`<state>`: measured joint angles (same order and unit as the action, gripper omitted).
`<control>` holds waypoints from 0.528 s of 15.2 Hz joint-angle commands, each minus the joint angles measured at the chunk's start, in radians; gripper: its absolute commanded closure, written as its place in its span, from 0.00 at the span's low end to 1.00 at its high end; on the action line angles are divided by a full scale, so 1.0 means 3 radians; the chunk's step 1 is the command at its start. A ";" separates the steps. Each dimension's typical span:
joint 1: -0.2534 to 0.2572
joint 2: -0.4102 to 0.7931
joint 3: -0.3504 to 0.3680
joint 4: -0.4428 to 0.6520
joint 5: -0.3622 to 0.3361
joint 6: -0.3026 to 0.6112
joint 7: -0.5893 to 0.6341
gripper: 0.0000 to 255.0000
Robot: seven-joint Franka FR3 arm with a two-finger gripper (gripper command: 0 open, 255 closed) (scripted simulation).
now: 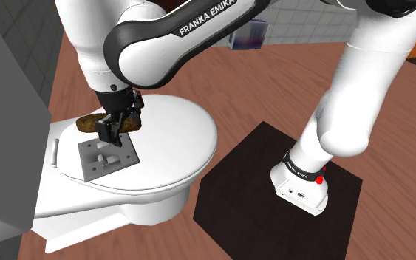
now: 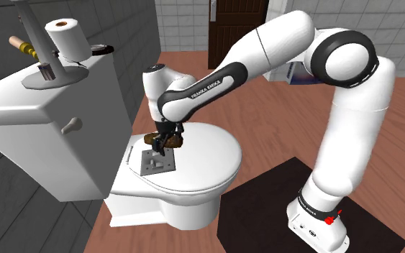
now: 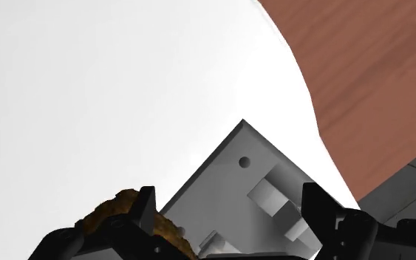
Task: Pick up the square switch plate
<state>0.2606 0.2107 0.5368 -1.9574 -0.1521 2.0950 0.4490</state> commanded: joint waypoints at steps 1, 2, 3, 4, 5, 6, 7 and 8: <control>0.0116 0.0269 -0.0003 0.0253 -0.0190 -0.0013 0.0134 0.00; 0.0185 0.0399 -0.0013 0.0379 -0.0276 -0.0025 0.0193 0.00; 0.0255 0.0528 -0.0025 0.0510 -0.0358 -0.0041 0.0247 0.00; 0.0329 0.0656 -0.0040 0.0646 -0.0437 -0.0061 0.0296 0.00; 0.0407 0.0785 -0.0059 0.0787 -0.0510 -0.0085 0.0338 0.00; 0.0463 0.0875 -0.0073 0.0890 -0.0559 -0.0104 0.0364 0.00; 0.0469 0.0894 -0.0083 0.0873 -0.0571 -0.0070 0.0373 0.00; 0.0474 0.0915 -0.0091 0.0857 -0.0585 -0.0035 0.0383 0.00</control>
<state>0.3957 0.4713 0.5126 -1.7105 -0.3195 2.0815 0.5587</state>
